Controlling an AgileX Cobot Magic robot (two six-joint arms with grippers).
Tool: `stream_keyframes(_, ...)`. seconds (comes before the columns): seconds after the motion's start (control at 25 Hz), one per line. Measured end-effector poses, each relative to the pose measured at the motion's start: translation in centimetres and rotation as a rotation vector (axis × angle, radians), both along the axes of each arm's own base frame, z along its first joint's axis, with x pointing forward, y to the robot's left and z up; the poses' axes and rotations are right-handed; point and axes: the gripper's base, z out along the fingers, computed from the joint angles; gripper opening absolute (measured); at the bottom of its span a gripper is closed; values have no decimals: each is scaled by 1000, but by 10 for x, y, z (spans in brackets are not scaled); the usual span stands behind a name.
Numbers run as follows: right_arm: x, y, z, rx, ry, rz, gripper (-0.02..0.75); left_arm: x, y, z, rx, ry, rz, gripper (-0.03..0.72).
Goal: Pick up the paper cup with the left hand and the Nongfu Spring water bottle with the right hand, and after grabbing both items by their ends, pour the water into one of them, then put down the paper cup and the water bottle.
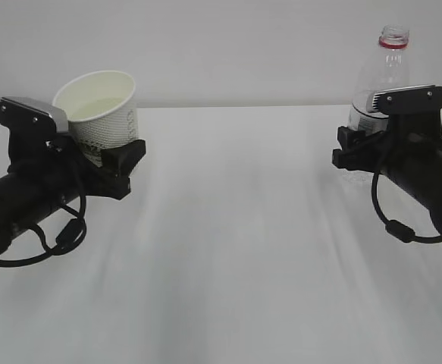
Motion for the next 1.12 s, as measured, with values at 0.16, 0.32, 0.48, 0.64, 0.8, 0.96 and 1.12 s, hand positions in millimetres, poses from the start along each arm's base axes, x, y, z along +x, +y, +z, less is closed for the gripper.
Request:
stream_keyframes(0.16, 0, 0, 0, 0, 0, 0, 519, 5, 12, 0, 0, 0, 38, 480)
stream_keyframes(0.32, 0, 0, 0, 0, 0, 0, 519, 9, 22, 0, 0, 0, 73, 480)
stream_keyframes(0.48, 0, 0, 0, 0, 0, 0, 519, 12, 31, 0, 0, 0, 103, 479)
stream_keyframes(0.64, 0, 0, 0, 0, 0, 0, 519, 14, 40, 0, 0, 0, 129, 477)
stream_keyframes(0.8, 0, 0, 0, 0, 0, 0, 519, 17, 48, 0, 0, 0, 155, 476)
stream_keyframes(0.96, 0, 0, 0, 0, 0, 0, 519, 19, 56, 0, 0, 0, 182, 475)
stream_keyframes(1.12, 0, 0, 0, 0, 0, 0, 519, 21, 64, 0, 0, 0, 207, 475)
